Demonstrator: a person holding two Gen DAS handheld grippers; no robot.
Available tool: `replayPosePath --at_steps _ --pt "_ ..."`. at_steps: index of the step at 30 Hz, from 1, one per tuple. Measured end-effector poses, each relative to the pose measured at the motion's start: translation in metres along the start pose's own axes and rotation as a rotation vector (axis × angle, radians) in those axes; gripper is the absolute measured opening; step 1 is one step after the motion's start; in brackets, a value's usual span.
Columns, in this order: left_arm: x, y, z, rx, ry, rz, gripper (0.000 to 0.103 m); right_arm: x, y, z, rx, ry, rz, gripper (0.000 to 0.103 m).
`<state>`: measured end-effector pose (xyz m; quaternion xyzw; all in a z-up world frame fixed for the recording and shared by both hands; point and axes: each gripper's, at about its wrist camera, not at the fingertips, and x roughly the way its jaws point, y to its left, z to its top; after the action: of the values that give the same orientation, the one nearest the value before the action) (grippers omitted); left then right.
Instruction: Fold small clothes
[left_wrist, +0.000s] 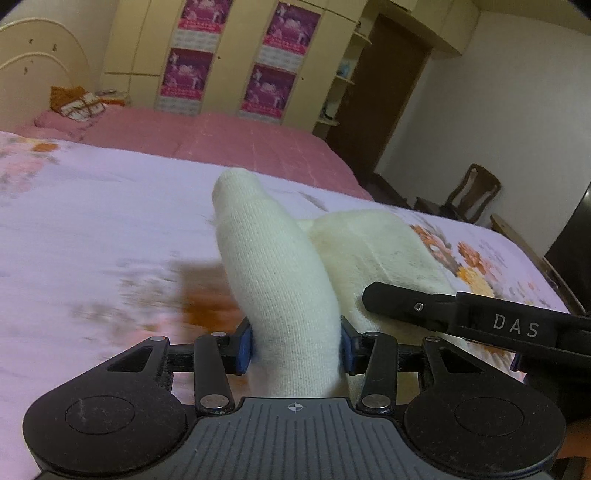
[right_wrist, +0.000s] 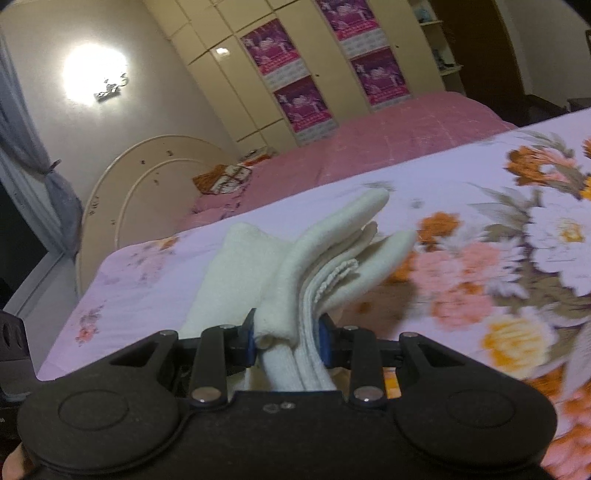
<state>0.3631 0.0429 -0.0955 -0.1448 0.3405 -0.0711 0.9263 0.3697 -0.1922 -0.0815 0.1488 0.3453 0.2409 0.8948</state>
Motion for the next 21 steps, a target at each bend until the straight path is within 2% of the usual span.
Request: replayPosePath --at_steps 8,13,17,18,19,21 --pt "-0.038 0.109 0.019 -0.011 -0.038 0.066 0.045 0.054 0.087 -0.012 -0.015 -0.005 0.064 0.03" --pt "-0.032 0.173 0.02 -0.044 -0.025 0.105 0.045 0.102 0.126 -0.021 -0.037 0.021 0.087 0.03" --pt "-0.01 0.219 0.006 -0.094 0.024 0.134 0.045 0.137 0.133 -0.033 -0.024 0.074 0.072 0.03" --pt "-0.005 0.229 -0.002 -0.113 0.038 0.132 0.048 0.143 0.133 -0.037 -0.018 0.09 0.062 0.03" --pt "-0.003 0.239 -0.006 -0.137 0.039 0.113 0.056 0.147 0.131 -0.041 -0.018 0.098 0.046 0.03" --pt "0.0 0.248 -0.009 -0.155 0.039 0.094 0.061 0.15 0.127 -0.047 -0.01 0.115 0.024 0.03"
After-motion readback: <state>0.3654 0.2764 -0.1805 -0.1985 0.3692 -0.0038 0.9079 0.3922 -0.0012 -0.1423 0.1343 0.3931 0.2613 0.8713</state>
